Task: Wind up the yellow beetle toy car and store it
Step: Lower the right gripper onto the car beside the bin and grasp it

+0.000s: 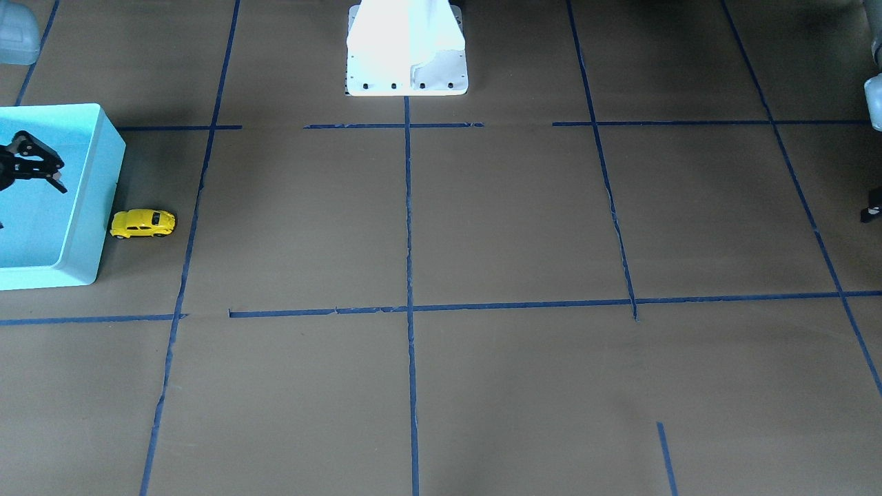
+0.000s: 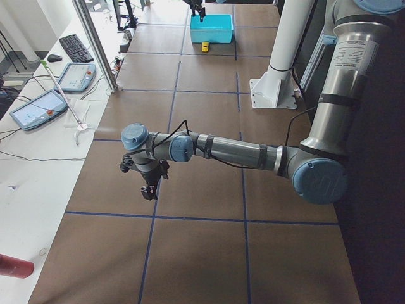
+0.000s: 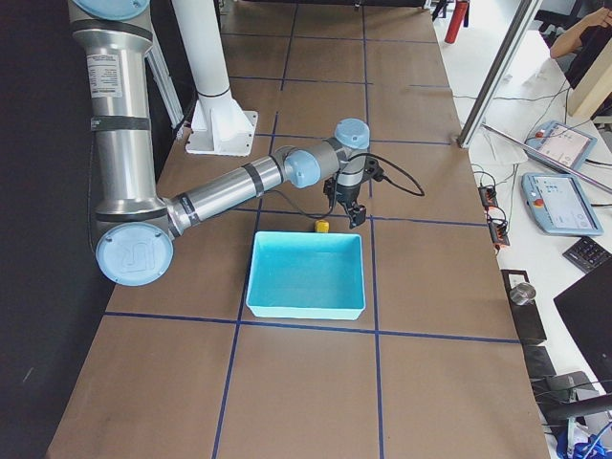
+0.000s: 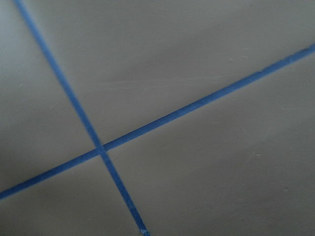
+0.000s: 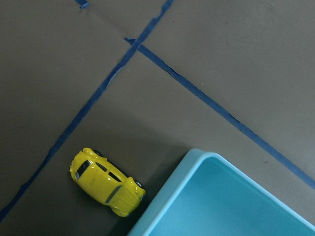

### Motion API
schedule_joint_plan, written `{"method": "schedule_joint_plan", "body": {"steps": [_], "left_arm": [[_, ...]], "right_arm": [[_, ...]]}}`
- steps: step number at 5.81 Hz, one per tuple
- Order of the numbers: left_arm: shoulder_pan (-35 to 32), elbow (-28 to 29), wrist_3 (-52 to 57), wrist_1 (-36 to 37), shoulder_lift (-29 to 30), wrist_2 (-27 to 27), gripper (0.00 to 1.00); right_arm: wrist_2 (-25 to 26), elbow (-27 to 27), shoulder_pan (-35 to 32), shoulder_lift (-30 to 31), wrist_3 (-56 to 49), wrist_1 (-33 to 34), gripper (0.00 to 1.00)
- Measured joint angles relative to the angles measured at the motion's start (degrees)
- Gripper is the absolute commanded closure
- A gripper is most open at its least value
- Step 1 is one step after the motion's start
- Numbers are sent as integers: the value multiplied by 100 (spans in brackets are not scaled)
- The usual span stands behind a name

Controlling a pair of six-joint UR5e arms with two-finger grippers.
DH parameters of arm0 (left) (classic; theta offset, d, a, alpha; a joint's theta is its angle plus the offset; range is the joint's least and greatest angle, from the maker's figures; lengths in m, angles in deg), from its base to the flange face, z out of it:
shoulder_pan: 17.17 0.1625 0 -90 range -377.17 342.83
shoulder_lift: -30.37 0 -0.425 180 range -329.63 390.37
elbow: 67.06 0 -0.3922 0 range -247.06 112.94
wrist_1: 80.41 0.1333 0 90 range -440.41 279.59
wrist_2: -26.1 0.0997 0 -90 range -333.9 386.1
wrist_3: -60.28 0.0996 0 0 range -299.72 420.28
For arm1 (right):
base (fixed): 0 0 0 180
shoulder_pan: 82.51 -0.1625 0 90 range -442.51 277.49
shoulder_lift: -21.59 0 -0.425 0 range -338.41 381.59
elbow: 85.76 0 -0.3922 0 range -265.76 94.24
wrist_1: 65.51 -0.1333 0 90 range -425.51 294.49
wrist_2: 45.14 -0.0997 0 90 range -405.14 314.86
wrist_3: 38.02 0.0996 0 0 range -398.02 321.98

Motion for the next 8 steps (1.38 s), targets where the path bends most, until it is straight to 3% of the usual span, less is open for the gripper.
{"method": "schedule_joint_plan", "body": {"steps": [3, 5, 8], "left_arm": [[-676, 60, -106, -51, -457, -15, 0], [-873, 181, -114, -62, -559, -13, 0], [-957, 226, -160, -57, -664, -7, 0]], "right_arm": [[1102, -88, 1441, -237, -1306, -7, 0], [1549, -93, 1836, -200, -2120, -15, 0], [2025, -27, 2249, -127, -2394, -15, 0]]}}
